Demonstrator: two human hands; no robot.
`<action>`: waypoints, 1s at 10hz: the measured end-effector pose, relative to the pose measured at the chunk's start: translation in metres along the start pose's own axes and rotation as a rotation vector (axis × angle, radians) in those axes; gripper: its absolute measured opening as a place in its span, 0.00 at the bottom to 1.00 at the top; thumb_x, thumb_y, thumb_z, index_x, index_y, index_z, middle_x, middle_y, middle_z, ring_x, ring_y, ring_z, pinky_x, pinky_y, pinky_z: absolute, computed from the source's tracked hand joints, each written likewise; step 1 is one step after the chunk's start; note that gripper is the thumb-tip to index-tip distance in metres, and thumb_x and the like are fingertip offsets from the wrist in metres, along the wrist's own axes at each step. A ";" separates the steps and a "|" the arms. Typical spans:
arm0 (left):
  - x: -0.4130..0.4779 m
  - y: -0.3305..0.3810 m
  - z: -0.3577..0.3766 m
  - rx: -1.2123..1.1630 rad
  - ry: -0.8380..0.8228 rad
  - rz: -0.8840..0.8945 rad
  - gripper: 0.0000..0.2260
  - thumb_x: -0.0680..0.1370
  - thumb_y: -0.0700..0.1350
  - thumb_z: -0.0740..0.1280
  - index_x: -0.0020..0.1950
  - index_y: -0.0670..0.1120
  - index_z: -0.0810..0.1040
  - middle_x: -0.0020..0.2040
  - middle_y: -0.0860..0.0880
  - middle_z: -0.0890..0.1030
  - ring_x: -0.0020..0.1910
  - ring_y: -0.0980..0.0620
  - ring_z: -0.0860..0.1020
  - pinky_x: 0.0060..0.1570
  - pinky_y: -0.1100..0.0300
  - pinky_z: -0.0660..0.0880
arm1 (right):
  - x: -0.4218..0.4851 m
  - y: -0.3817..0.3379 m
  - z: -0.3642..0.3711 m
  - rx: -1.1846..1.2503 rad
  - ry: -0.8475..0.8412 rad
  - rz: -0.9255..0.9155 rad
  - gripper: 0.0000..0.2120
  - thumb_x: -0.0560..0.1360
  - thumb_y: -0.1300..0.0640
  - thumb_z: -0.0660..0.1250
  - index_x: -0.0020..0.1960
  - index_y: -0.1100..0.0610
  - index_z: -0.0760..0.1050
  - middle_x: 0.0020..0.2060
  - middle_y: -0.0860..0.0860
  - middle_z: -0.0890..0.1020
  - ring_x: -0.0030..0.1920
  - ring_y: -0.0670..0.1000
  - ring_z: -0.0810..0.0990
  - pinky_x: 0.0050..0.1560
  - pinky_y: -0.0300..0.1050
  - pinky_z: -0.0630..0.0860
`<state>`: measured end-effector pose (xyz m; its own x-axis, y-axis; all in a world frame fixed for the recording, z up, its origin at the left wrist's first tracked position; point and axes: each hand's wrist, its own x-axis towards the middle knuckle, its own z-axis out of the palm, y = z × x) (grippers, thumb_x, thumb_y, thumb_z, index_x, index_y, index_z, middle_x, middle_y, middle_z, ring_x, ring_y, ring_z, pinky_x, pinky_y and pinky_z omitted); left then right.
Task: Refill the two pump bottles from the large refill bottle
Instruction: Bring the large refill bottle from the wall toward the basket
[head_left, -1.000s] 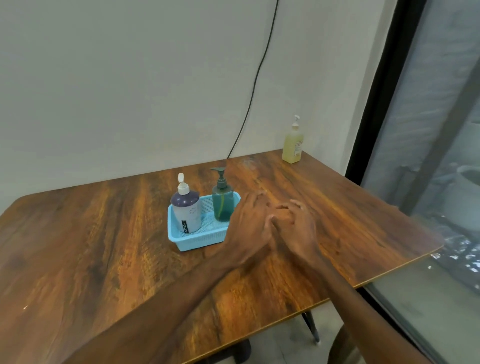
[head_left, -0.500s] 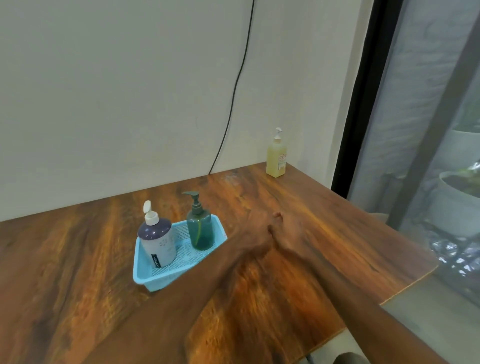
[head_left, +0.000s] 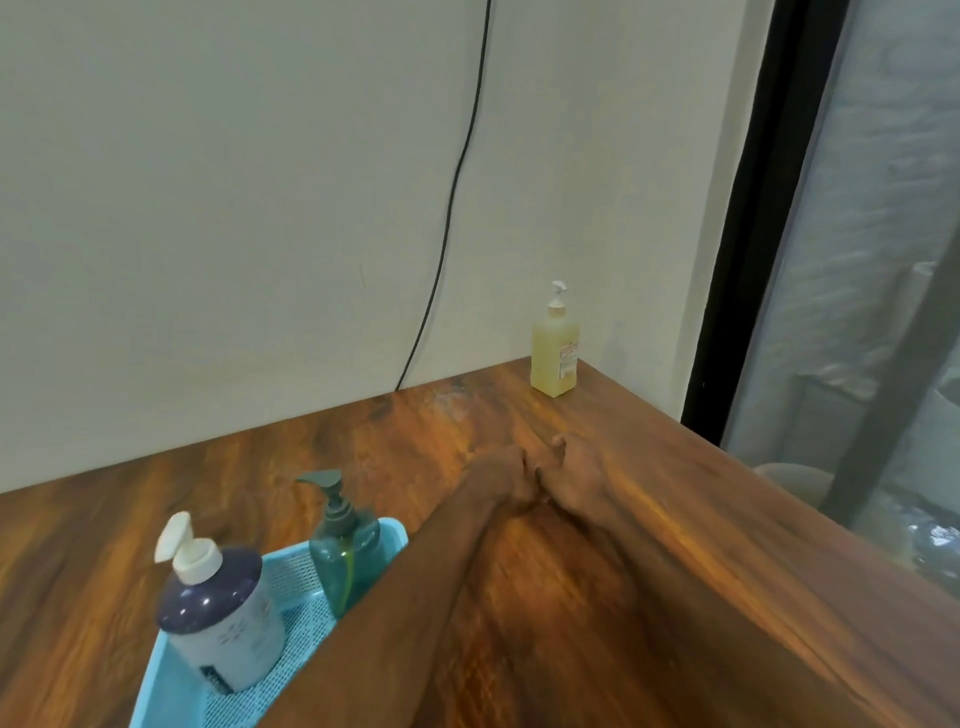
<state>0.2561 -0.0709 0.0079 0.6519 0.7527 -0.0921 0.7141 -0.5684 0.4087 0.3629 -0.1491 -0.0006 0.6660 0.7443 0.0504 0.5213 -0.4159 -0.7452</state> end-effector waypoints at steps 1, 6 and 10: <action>0.028 0.000 -0.007 0.027 -0.039 -0.023 0.26 0.77 0.58 0.74 0.71 0.48 0.78 0.68 0.45 0.81 0.66 0.43 0.80 0.65 0.50 0.77 | 0.034 0.006 0.003 0.082 0.043 0.042 0.25 0.74 0.54 0.74 0.68 0.58 0.72 0.62 0.53 0.78 0.62 0.54 0.78 0.61 0.50 0.77; 0.133 0.001 -0.010 0.186 -0.053 0.064 0.52 0.61 0.77 0.74 0.78 0.51 0.70 0.73 0.47 0.77 0.71 0.41 0.76 0.71 0.44 0.74 | 0.167 0.003 -0.006 0.380 0.230 0.028 0.42 0.64 0.50 0.83 0.69 0.57 0.64 0.59 0.51 0.77 0.57 0.52 0.76 0.49 0.42 0.77; 0.133 -0.004 -0.002 0.210 -0.036 0.008 0.51 0.63 0.80 0.70 0.77 0.50 0.71 0.72 0.46 0.77 0.71 0.40 0.76 0.68 0.46 0.74 | 0.211 0.004 0.001 0.336 0.303 0.024 0.40 0.55 0.42 0.84 0.62 0.57 0.77 0.56 0.52 0.83 0.55 0.55 0.83 0.52 0.50 0.82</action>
<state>0.3396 0.0323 -0.0041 0.6637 0.7377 -0.1235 0.7440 -0.6339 0.2112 0.5051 0.0062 0.0065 0.8279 0.5291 0.1861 0.3354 -0.2012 -0.9203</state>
